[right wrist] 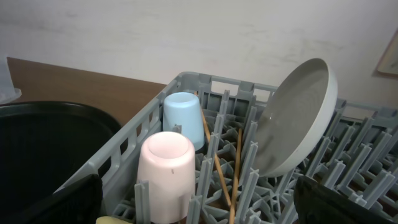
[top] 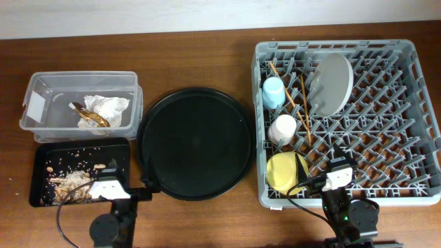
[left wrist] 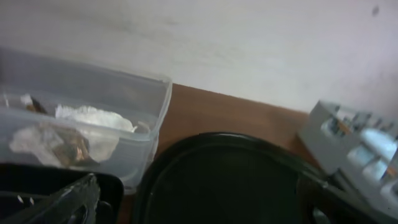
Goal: Sort waste into correct bins and load items into the dishwasher rack
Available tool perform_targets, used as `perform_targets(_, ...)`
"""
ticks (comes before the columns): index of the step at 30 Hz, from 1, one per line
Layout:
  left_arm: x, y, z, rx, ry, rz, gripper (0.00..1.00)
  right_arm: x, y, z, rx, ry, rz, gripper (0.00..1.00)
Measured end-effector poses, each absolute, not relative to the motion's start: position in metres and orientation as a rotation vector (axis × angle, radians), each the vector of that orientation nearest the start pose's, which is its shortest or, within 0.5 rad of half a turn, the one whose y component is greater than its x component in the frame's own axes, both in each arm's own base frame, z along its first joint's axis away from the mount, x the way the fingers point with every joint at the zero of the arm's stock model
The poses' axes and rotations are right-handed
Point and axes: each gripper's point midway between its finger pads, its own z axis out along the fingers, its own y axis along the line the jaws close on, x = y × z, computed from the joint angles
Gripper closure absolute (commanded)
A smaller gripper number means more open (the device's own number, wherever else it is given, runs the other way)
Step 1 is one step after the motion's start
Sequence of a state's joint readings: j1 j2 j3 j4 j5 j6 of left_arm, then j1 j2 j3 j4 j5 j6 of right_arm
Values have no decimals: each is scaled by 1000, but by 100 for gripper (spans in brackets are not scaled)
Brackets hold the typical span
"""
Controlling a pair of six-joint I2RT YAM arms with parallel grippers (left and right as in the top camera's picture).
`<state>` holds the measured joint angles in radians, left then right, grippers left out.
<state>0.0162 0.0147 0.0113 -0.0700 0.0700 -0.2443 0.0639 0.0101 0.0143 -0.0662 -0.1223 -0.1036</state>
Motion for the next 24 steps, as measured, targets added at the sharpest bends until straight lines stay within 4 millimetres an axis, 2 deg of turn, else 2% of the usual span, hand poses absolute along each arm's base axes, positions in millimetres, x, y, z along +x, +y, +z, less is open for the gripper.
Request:
perform_targets(5,246,-19,158,50,1645,-104,1,243,37,162,-230,1617,69,2)
perform_targets(8,246,-18,158,114,1642,-29,1,243,37,162,-230,1616,69,2)
perform_targets(24,246,-15,158,155,1640,29,1,243,37,162,-230,1616,69,1)
